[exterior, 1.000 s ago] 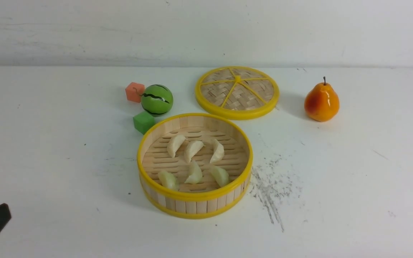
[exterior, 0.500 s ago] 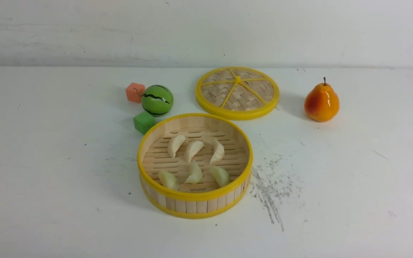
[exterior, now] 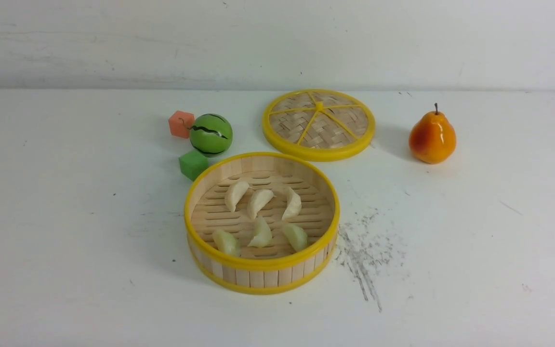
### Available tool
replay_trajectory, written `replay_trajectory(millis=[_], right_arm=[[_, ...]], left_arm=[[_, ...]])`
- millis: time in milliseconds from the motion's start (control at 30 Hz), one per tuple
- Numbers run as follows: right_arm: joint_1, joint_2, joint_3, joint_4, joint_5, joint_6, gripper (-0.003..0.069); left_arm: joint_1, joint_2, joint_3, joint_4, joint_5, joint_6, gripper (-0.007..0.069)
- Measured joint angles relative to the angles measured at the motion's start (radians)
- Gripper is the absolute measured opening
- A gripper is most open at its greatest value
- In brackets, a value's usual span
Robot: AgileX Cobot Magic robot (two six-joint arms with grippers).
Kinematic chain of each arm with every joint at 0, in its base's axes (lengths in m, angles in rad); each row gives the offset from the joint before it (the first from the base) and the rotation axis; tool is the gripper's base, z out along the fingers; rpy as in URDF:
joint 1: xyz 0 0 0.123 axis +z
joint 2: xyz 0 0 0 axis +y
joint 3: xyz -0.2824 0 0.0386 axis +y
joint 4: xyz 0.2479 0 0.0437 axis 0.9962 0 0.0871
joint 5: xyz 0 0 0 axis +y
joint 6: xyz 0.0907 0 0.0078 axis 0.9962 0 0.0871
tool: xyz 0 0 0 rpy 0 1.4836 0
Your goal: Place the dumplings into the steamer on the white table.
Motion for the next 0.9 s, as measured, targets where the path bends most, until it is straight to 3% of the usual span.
replay_trajectory(millis=[900], right_arm=[[0.000, 0.000, 0.000, 0.000, 0.000, 0.000, 0.0114]], left_arm=[[0.000, 0.000, 0.000, -0.010, 0.001, 0.040, -0.0014]])
